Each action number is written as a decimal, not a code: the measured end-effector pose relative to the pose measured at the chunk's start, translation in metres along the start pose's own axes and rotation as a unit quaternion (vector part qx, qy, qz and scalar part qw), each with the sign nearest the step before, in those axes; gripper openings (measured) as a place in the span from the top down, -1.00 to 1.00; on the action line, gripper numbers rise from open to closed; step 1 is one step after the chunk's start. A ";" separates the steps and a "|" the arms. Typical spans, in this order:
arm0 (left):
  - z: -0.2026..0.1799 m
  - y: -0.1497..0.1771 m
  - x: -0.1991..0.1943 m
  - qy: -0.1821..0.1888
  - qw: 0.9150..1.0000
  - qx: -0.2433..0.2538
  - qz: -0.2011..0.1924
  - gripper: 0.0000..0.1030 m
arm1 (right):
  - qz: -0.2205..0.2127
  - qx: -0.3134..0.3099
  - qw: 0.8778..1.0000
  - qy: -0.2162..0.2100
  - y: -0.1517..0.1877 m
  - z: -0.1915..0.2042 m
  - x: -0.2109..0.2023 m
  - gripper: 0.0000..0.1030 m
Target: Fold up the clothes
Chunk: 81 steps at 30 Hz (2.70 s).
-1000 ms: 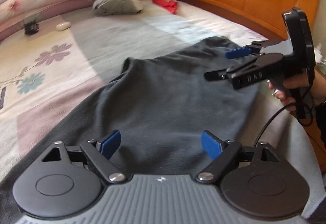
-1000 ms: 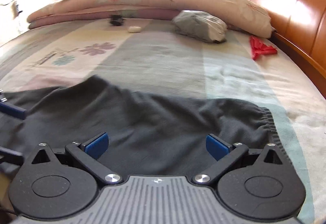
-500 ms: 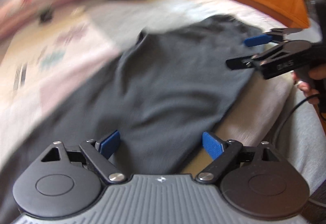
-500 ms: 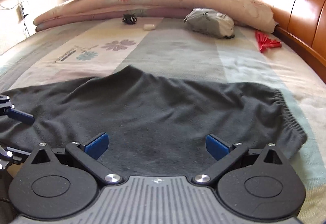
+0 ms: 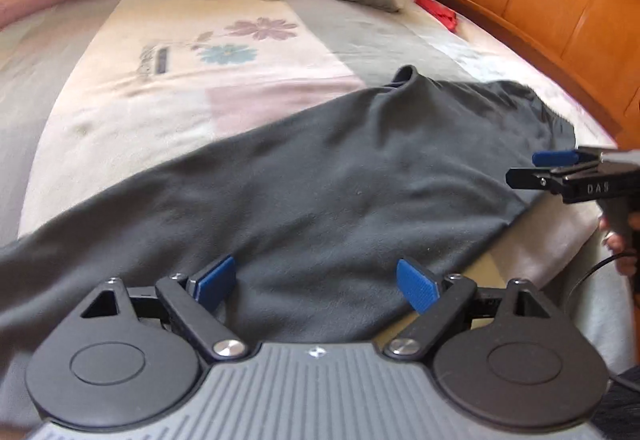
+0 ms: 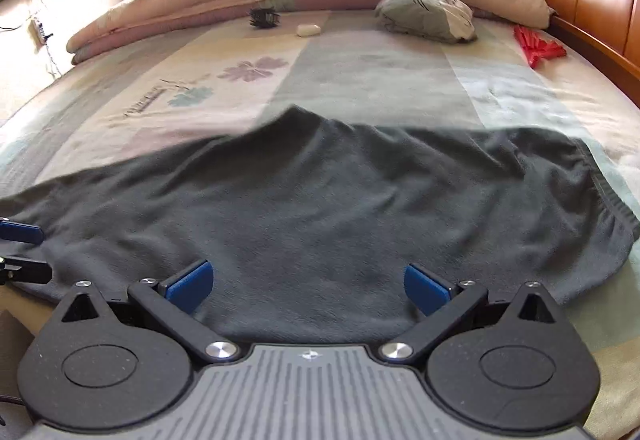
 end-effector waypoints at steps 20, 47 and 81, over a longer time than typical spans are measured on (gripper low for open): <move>0.183 0.079 -0.141 -0.102 0.965 -0.221 -0.095 -0.71 | 0.045 -0.314 0.900 -0.299 -0.093 0.343 0.068 0.39; 0.231 0.116 -0.163 -0.078 0.939 -0.296 -0.160 -0.71 | 0.074 -0.465 0.819 -0.328 -0.067 0.504 0.139 0.81; 0.262 0.123 -0.104 0.154 0.800 -0.547 -0.192 -0.71 | 0.070 -0.390 0.838 -0.375 -0.026 0.445 0.054 0.94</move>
Point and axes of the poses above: each gripper's, at about its wrist camera, not at the fingertips, and x roughly the way its jaws point, z to its left, y to its underside, the point moved 6 cm from there along x, roughly the way its jaws point, and after that the axes turned 1 degree about -y, right-handed, at the moved point
